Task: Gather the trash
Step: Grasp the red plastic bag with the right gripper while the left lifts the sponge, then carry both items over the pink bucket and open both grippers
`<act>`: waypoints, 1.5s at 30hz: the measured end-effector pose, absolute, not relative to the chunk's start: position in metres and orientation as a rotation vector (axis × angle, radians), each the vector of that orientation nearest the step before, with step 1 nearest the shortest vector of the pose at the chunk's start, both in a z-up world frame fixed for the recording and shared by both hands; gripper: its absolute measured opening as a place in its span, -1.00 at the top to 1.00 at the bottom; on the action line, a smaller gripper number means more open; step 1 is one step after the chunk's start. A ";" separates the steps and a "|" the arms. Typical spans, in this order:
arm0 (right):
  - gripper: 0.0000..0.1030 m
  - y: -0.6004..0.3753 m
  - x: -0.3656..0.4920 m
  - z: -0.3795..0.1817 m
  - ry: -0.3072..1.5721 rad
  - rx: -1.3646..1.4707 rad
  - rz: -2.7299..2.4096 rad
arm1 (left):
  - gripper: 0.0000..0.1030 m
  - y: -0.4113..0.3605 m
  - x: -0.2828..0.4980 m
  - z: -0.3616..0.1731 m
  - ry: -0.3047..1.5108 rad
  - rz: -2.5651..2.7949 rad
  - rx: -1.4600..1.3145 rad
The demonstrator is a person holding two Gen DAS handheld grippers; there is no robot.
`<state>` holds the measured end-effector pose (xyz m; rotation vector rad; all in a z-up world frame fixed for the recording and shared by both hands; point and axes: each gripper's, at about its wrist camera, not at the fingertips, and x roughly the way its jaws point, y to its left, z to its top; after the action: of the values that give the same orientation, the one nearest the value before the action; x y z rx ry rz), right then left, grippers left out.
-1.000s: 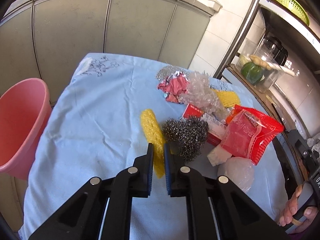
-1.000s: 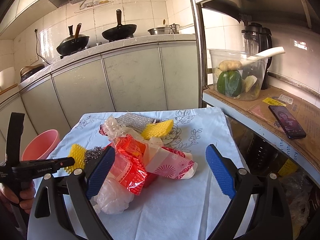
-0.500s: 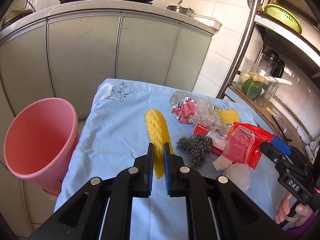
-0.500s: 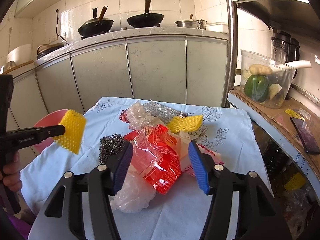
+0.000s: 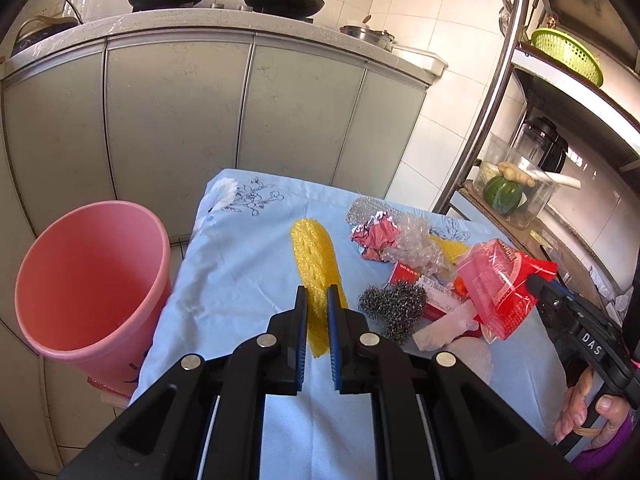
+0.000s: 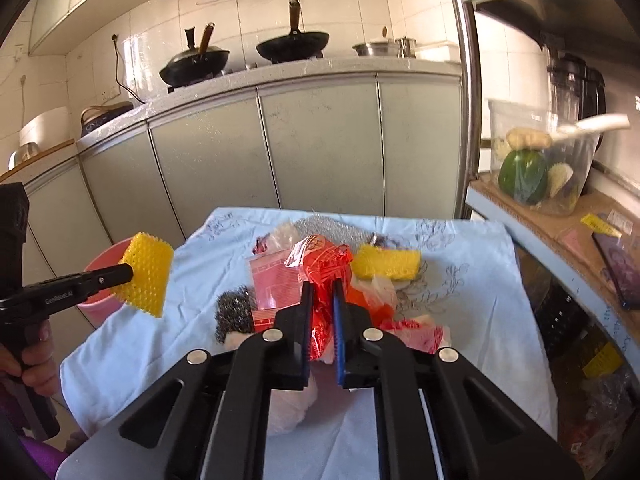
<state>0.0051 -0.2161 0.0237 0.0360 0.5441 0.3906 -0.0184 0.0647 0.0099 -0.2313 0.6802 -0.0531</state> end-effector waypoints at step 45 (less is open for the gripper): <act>0.81 0.112 0.042 -0.007 0.708 -0.217 0.872 | 0.70 0.256 -0.051 -0.029 0.674 0.403 -0.349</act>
<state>0.0424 0.1119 -0.0070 -0.2170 0.7077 0.8717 -0.0509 0.2562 -0.0295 -0.3487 0.6740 0.4026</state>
